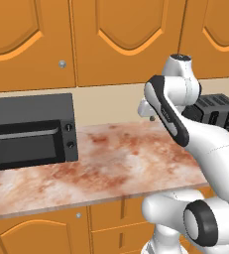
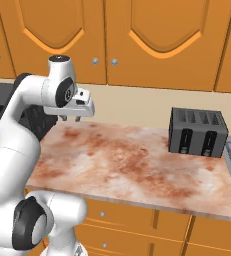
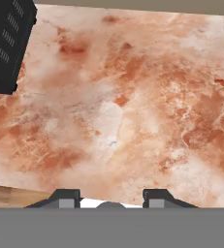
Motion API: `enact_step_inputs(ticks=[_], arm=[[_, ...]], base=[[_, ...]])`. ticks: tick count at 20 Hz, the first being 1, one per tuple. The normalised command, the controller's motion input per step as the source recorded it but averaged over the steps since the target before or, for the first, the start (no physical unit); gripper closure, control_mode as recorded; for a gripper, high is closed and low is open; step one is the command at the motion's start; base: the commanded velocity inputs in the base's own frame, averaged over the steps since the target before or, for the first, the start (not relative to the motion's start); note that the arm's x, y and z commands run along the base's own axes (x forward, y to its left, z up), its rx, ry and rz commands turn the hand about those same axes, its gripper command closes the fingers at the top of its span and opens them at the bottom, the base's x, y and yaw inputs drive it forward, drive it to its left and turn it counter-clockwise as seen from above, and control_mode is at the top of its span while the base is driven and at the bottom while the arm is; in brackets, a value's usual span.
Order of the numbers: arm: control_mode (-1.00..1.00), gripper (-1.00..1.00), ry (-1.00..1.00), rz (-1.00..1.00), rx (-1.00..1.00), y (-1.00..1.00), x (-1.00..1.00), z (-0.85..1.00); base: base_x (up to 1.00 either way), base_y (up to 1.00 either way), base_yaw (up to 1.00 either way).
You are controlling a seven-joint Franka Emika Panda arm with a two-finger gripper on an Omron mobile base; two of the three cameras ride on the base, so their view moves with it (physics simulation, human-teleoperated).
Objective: Move the mayonnaise and mustard from the cabinet to the dining counter.
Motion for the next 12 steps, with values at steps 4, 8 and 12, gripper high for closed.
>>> enact_step_inputs(ticks=[4, 8, 12], arm=[[-1.0, -1.0, 0.02, 0.0, 0.09, -0.24, 0.03, 0.0], [-1.0, -1.0, -0.06, -0.2, 0.44, -0.59, 0.08, 0.0], [-1.0, -1.0, -0.28, -0.35, 0.48, -0.55, 0.0, 0.02]], base=[[0.0, 0.0, 0.0], [0.0, 0.0, 0.0], [0.0, 0.0, 0.0]])
